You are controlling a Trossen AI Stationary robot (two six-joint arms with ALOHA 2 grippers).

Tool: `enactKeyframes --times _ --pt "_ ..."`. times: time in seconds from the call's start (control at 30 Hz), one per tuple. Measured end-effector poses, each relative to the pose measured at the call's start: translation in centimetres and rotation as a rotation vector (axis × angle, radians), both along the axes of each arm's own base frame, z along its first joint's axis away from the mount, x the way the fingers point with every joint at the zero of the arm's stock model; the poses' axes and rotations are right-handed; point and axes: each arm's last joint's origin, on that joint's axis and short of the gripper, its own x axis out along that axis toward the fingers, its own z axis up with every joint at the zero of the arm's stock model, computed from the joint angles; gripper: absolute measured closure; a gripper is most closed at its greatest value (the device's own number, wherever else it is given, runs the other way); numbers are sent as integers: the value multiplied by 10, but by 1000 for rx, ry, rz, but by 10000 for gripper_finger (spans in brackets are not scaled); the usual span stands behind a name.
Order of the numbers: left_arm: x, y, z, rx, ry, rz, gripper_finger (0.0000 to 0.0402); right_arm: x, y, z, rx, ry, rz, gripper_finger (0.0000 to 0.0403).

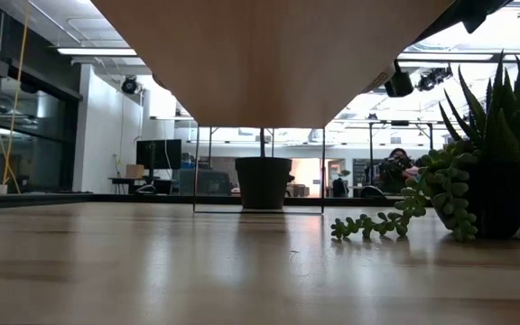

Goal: Pick and place slides into the shelf
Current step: Put the gray slide into the shelf

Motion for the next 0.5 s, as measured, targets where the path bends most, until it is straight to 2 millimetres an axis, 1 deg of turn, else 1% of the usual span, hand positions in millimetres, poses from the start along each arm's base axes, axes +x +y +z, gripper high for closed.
enactKeyframes --times 0.13,0.5 --pt "0 0 0 0 0 0 275 2 0 -3 5 16 2 380" --pt "0 0 0 0 0 0 275 -1 0 -11 63 98 -23 380"
